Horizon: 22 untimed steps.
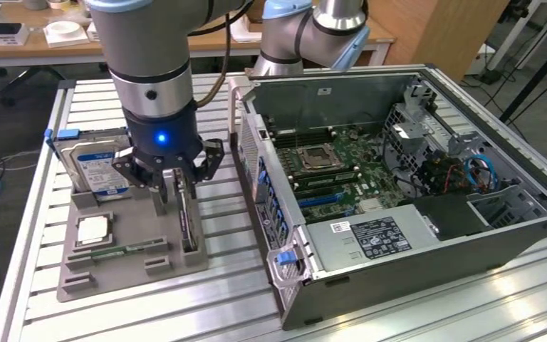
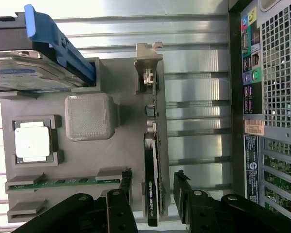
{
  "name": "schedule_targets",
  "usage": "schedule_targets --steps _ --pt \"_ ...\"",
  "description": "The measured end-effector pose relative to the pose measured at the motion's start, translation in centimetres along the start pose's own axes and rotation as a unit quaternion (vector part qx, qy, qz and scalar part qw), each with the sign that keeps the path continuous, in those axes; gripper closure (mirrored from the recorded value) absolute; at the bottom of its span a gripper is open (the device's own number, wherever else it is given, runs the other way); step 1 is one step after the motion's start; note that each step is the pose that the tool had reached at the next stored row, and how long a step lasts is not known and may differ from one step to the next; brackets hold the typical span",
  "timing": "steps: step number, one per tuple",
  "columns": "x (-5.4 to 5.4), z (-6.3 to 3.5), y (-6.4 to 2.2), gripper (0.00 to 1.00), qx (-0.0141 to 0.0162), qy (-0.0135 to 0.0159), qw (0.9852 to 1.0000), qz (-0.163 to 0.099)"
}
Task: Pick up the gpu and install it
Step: 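Pick up the gpu and move the gpu toward the slot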
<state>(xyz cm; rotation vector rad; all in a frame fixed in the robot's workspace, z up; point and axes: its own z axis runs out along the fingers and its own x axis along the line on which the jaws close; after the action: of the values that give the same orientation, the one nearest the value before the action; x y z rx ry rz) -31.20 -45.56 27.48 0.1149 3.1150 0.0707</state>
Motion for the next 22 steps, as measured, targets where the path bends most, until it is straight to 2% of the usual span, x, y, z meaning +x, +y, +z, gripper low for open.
schedule_targets --steps 14,22 --pt "0.0 2.41 0.08 0.53 -0.0006 0.0001 1.0000 0.000" --pt "0.0 3.16 0.07 0.53 -0.0019 0.0002 1.0000 0.000"
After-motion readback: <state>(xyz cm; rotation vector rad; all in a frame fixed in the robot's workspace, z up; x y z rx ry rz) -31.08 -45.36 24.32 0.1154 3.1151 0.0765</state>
